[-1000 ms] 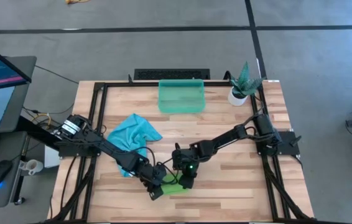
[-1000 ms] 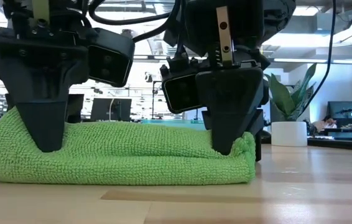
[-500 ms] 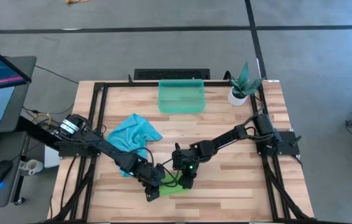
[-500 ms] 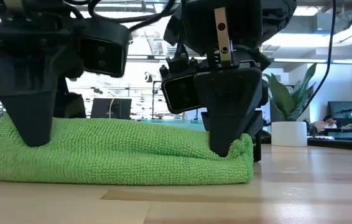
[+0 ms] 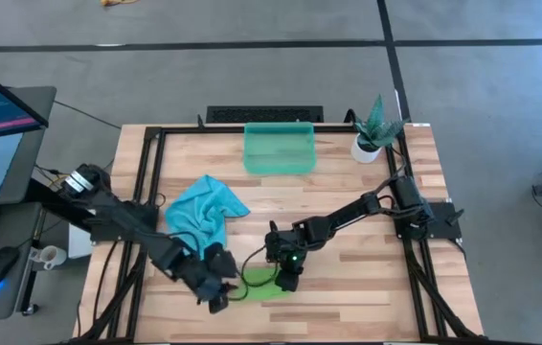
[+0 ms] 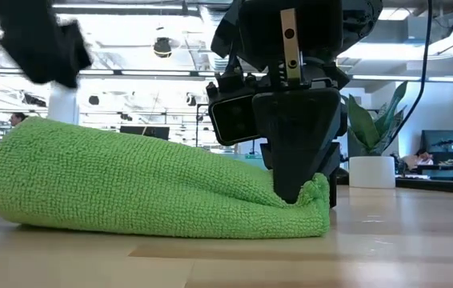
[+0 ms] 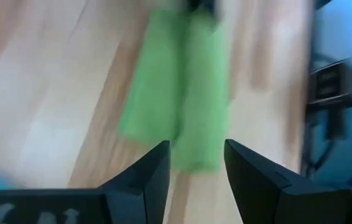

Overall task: Roll microfiber towels into tight, uniform cylinder then place into a basket
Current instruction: Roll the green microfiber cloth

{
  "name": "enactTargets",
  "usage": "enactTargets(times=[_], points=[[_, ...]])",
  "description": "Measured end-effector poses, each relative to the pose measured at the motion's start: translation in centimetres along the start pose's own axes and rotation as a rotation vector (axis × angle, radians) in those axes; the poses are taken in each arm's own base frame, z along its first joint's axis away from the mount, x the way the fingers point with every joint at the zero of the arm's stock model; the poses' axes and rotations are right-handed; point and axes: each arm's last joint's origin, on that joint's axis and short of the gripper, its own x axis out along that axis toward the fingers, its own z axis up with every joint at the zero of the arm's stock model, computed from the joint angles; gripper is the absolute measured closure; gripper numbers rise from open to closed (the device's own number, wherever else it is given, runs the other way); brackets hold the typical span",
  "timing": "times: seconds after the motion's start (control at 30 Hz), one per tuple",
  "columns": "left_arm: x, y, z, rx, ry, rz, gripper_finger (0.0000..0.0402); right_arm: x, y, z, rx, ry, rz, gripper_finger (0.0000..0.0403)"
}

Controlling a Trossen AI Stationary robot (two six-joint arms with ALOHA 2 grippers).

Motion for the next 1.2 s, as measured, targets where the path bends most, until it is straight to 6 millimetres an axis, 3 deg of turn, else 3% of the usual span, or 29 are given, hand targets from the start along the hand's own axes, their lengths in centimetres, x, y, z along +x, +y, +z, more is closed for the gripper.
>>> enactTargets(times=[0.1, 0.27, 0.5, 0.83, 1.2], points=[[0.2, -1.7, -0.4, 0.128, -0.092, -0.064, 0.0262, 0.0, 0.0, 0.0, 0.002, -0.004, 0.002, 0.0378], [3.0, -3.4, -1.8, 0.243, -0.121, -0.145, 0.0275, 0.0, 0.1, 0.1, 0.013, -0.012, 0.006, 0.0374], [6.3, -1.8, -2.8, 0.213, -0.052, -0.006, 0.0285, 0.0, 0.1, 0.1, 0.016, -0.014, 0.006, 0.0377], [6.9, -0.2, -3.8, 0.025, 0.019, 0.155, 0.0286, 0.1, 0.2, 0.1, 0.013, -0.016, 0.01, 0.0375], [8.1, 0.4, -4.1, 0.003, 0.098, 0.152, 0.0286, 0.3, 0.3, 0.1, 0.0, -0.075, -0.045, 0.032]])
